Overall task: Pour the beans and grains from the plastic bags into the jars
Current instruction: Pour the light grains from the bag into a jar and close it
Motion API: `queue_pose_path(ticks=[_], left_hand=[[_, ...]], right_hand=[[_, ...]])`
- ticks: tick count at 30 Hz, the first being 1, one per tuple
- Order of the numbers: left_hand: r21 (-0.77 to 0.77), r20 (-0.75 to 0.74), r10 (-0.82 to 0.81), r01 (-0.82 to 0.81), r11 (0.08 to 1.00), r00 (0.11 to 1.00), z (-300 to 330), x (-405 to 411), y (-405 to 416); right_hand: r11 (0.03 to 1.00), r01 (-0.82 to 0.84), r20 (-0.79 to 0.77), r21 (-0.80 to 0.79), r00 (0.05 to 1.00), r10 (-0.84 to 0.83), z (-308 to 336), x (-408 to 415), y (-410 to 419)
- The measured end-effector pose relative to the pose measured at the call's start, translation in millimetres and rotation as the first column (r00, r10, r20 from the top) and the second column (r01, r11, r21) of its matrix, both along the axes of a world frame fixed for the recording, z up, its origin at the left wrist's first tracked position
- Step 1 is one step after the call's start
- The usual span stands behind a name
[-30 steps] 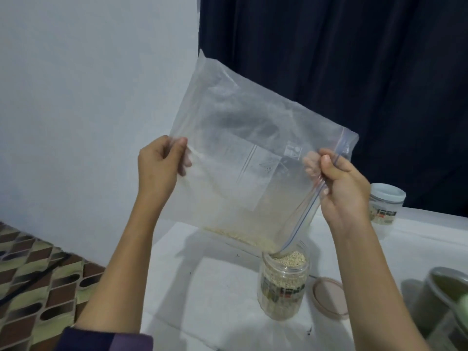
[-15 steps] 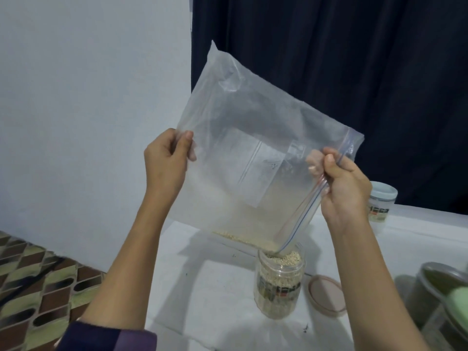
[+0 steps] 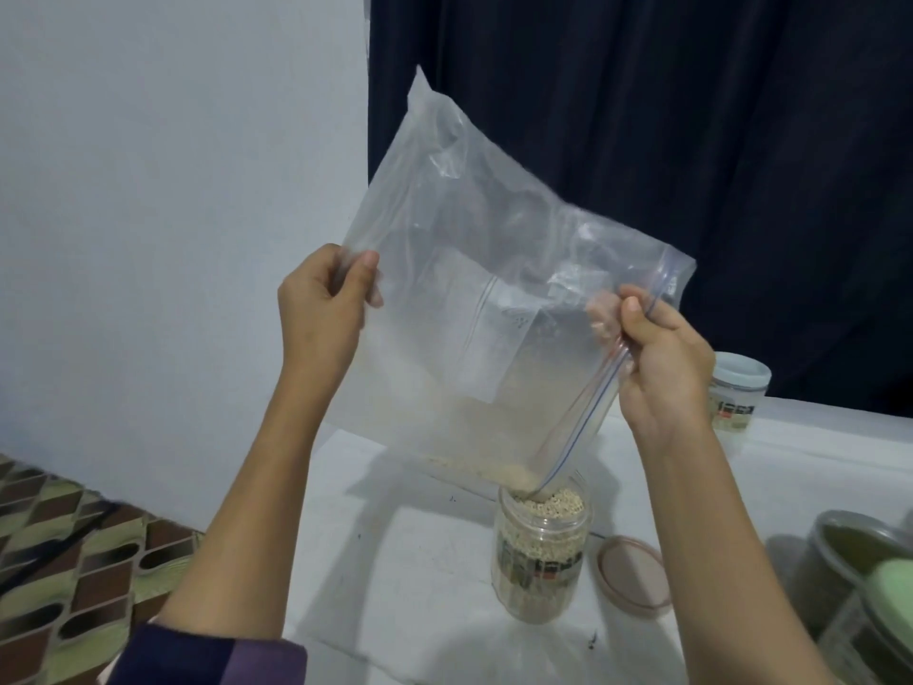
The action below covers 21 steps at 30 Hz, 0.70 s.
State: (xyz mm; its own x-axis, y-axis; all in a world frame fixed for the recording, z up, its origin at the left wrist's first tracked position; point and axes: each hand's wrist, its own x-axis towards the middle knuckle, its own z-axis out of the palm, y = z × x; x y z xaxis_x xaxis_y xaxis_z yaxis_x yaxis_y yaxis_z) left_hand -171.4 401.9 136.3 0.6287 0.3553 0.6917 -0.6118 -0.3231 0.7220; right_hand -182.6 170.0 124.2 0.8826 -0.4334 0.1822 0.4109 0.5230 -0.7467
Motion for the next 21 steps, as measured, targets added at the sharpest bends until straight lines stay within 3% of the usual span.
queue_pose_path(ticks=[21], left_hand=[[-0.037,-0.007,0.008,-0.008,0.999,1.0,5.7,5.3,-4.2]], right_hand=[[1.0,-0.014,0.002,0.002,1.0,0.014,-0.3,7.8,-4.1]])
